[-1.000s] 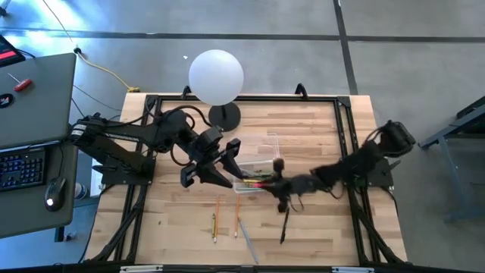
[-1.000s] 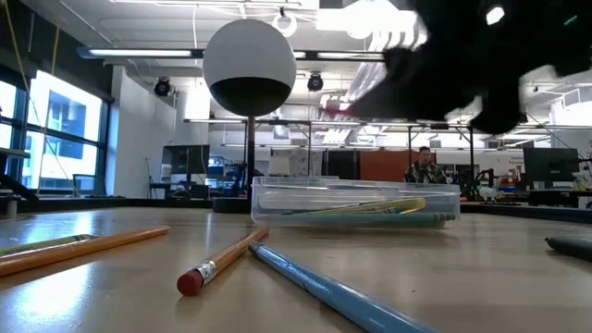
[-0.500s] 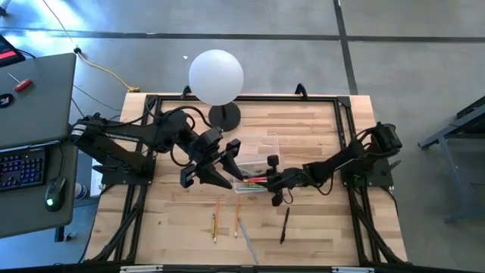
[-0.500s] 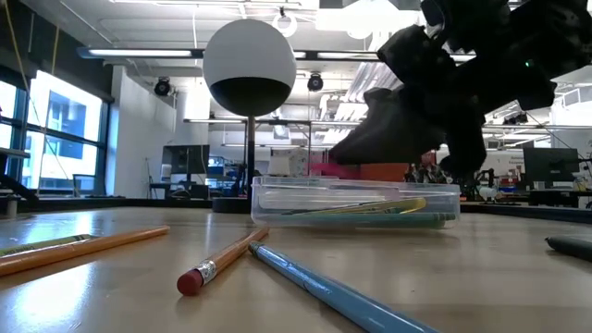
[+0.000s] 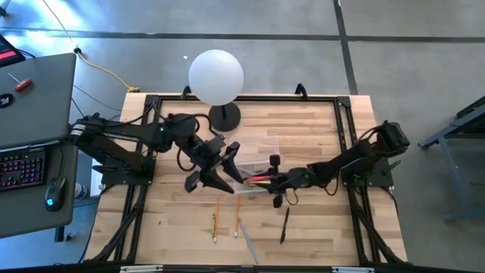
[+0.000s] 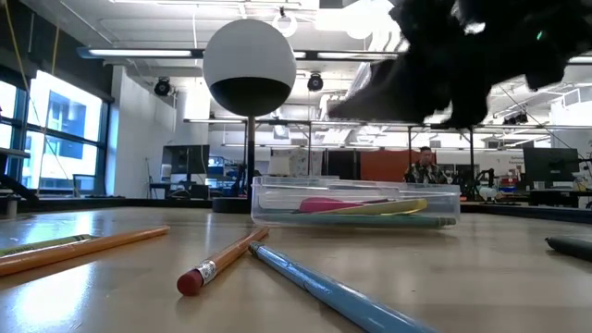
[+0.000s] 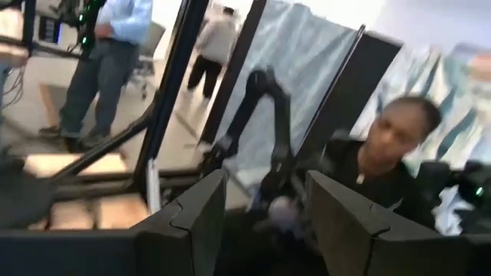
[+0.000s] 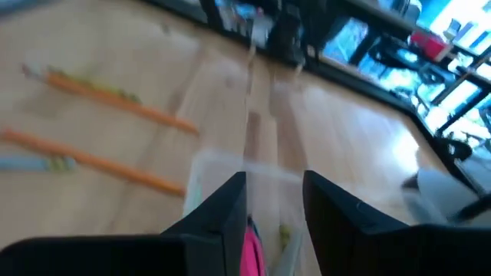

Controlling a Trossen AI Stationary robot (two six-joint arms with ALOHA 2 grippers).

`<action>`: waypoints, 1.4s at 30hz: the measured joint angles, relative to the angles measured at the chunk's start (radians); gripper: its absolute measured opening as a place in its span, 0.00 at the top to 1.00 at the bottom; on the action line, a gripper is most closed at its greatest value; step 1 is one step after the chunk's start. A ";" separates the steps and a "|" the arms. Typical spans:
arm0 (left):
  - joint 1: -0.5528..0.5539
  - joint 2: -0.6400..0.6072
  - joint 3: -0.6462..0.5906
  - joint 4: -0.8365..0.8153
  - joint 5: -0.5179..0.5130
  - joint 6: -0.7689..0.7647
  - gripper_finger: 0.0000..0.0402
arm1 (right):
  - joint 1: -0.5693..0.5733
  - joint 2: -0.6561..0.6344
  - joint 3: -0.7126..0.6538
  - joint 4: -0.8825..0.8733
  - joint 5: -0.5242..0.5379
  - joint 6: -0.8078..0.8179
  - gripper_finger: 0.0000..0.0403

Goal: Pick & place school supplies into a supply box
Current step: Put the black pen into the transparent supply box

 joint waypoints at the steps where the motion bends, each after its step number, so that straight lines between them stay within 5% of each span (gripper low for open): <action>1: -0.004 -0.002 0.000 -0.036 -0.001 0.030 0.47 | 0.012 -0.024 0.000 -0.005 -0.005 0.003 0.74; 7: -0.088 0.001 0.000 -0.325 -0.170 0.179 0.47 | 0.107 -0.185 0.000 -0.126 -0.027 0.066 0.74; 17: -0.440 0.014 0.000 -0.528 -1.087 -0.090 0.47 | 0.245 -0.314 0.000 -0.370 -0.004 0.136 0.74; 25: -0.763 0.075 -0.002 -0.656 -1.634 -0.475 0.47 | 0.291 -0.314 0.000 -0.383 0.043 0.136 0.74; 33: -0.840 0.209 -0.002 -0.748 -1.812 -0.732 0.47 | 0.293 -0.314 0.000 -0.393 0.043 0.136 0.74; 42: -0.741 0.325 -0.001 -0.708 -1.629 -0.728 0.47 | 0.293 -0.314 0.000 -0.392 0.039 0.136 0.74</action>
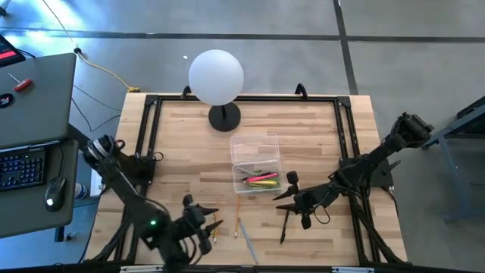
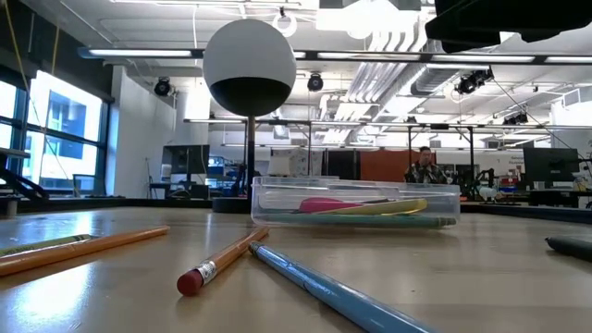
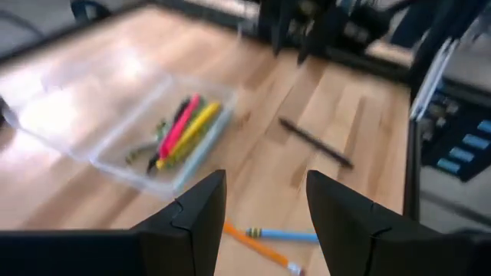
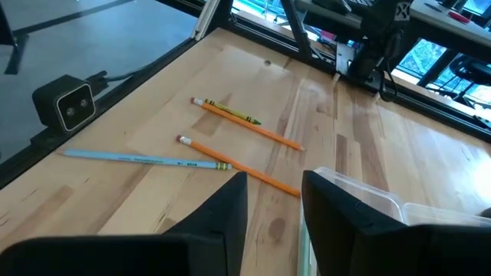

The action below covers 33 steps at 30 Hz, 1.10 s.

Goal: Pick & place school supplies into a supply box
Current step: Put the black pen into the transparent supply box

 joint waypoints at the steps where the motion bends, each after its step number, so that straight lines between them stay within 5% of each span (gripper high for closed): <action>1: 0.015 0.007 0.000 0.011 0.041 0.000 0.47 | 0.000 0.000 0.000 0.000 0.000 0.000 0.74; 7: 0.093 0.009 0.000 0.040 0.276 0.056 0.47 | -0.002 0.000 0.000 0.002 0.000 -0.005 0.74; 15: 0.100 0.009 0.000 0.058 0.399 0.015 0.47 | -0.003 0.000 0.000 0.003 -0.002 -0.004 0.74; 19: 0.089 0.009 0.000 0.059 0.395 -0.024 0.47 | -0.003 0.000 0.000 -0.018 -0.088 0.020 0.74; 27: 0.060 0.007 0.000 0.063 0.224 0.155 0.47 | 0.008 0.069 0.000 -0.030 -0.529 -0.042 0.74; 33: 0.063 0.006 0.000 0.064 0.150 0.211 0.47 | 0.032 0.266 0.000 0.156 -0.589 -0.176 0.74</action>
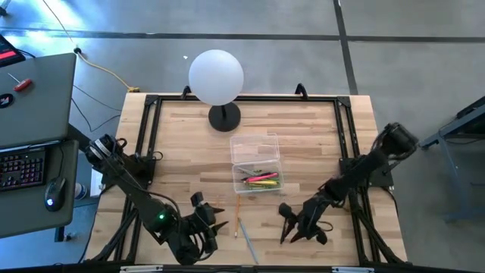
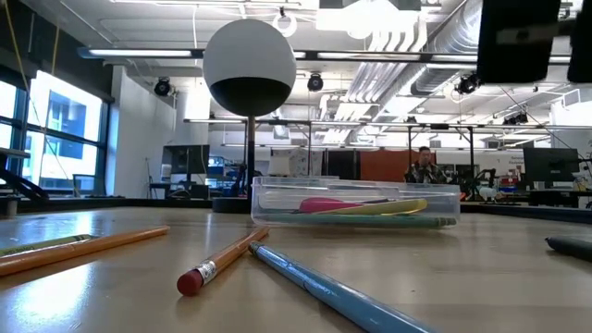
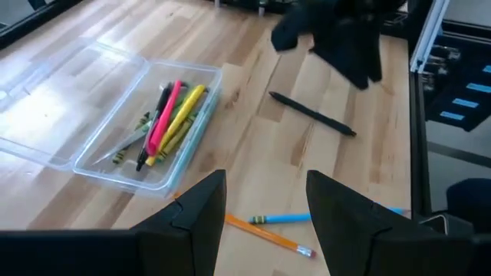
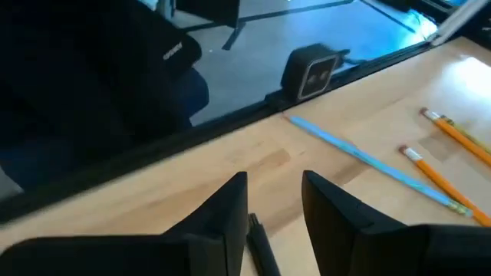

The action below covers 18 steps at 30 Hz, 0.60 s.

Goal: Pick & place school supplies into a supply box
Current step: Put the black pen into the transparent supply box

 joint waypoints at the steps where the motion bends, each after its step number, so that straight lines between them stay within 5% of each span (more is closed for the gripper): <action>1: 0.000 0.000 0.000 0.001 0.005 0.000 0.47 | -0.002 0.030 0.000 0.025 -0.002 -0.019 0.74; 18: -0.001 0.000 0.000 0.019 0.083 -0.030 0.47 | -0.149 0.215 0.000 0.073 -0.213 -0.218 0.77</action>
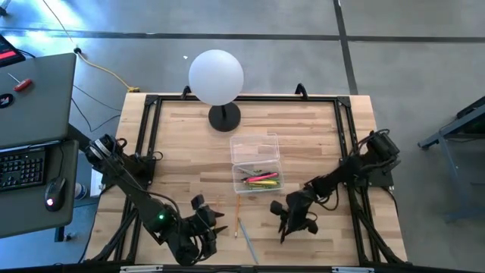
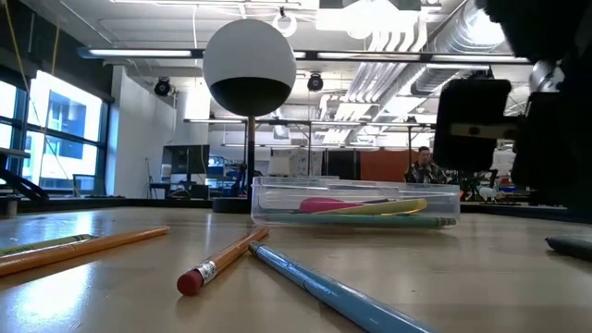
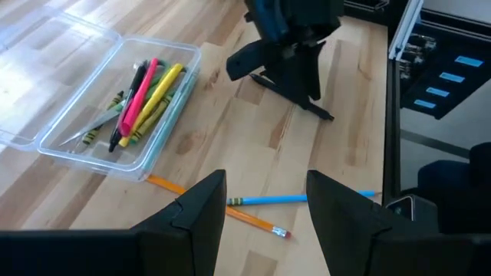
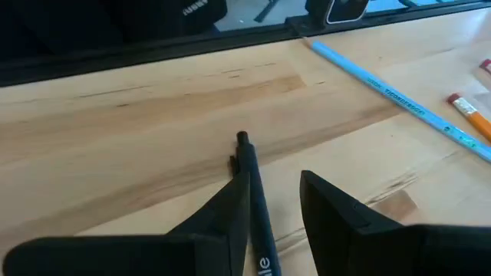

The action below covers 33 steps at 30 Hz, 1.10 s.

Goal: Pick & place school supplies into a supply box
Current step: Put the black pen into the transparent supply box

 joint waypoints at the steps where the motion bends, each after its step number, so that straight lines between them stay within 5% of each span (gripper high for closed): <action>1: 0.000 0.000 0.000 0.005 0.000 0.000 0.47 | -0.010 0.000 0.000 -0.004 -0.022 -0.001 0.77; 17: 0.000 0.000 0.000 0.012 -0.006 -0.010 0.47 | -0.073 0.054 0.001 -0.064 -0.162 -0.155 0.77; 25: 0.000 0.000 0.000 0.012 -0.020 -0.027 0.47 | -0.140 0.224 0.000 0.152 -0.332 -0.095 0.77; 33: 0.000 0.000 0.000 0.013 -0.021 -0.026 0.47 | -0.156 0.364 0.006 0.343 -0.338 -0.072 0.80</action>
